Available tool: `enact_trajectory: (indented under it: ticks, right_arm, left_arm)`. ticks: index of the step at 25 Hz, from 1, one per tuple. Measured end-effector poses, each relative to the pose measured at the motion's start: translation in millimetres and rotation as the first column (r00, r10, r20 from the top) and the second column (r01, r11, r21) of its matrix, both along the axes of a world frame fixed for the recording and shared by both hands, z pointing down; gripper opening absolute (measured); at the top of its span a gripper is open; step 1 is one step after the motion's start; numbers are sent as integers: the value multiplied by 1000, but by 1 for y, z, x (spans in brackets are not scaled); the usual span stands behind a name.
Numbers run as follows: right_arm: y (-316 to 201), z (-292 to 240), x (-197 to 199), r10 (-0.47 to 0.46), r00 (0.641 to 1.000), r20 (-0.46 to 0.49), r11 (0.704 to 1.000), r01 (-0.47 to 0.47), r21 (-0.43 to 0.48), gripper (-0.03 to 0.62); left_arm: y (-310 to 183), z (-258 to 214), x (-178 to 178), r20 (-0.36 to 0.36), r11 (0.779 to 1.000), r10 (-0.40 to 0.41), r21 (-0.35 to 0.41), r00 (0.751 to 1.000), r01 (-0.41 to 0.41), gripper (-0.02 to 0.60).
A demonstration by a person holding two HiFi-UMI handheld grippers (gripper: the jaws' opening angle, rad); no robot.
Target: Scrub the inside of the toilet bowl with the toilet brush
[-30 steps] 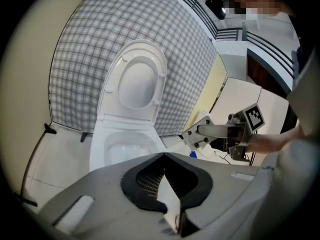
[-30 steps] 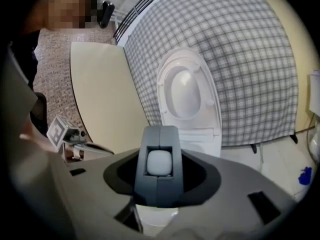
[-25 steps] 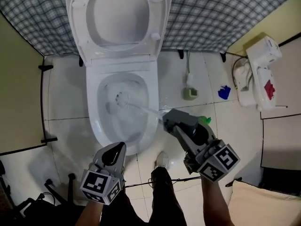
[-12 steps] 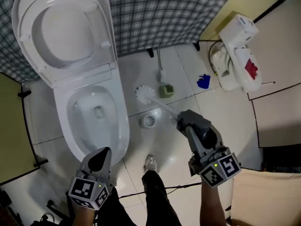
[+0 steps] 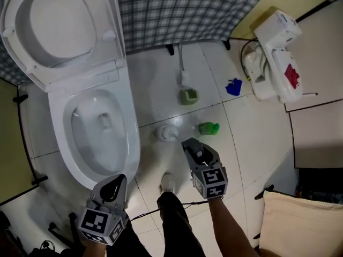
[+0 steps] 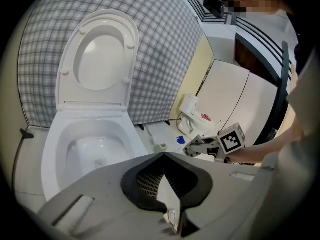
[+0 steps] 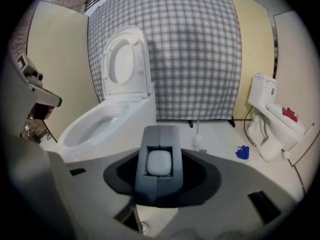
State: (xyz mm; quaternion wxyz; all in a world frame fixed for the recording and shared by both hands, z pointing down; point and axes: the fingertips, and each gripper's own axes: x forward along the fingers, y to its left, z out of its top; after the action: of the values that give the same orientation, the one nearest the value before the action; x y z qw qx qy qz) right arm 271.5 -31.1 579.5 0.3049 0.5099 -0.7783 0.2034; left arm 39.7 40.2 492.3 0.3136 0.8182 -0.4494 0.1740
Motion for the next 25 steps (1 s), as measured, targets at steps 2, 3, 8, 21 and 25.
enact_trajectory:
  ticks: [2, 3, 8, 21, 25]
  right_arm:
    - [-4, 21, 1, -5, 1000, -23, 999, 4, -33, 196]
    - [-7, 33, 3, -4, 1000, -26, 999, 3, -41, 196]
    - [-20, 74, 0, -14, 999, -48, 998, 11, -67, 196]
    - [-35, 141, -6, 56, 995, -78, 985, -68, -159, 196]
    - [-38, 149, -9, 63, 994, -87, 982, -77, -170, 198]
  left_arm:
    - [1, 8, 1, -2, 1000, -11, -10, 1000, 11, -7]
    - [1, 12, 1, -3, 1000, -13, -12, 1000, 13, -7]
    - [2, 26, -3, -1, 1000, -11, -28, 1000, 11, -8]
    - [-8, 38, -6, 5, 1000, -8, -30, 1000, 8, -7]
    - [-10, 33, -10, 8, 1000, -6, -24, 1000, 6, -8]
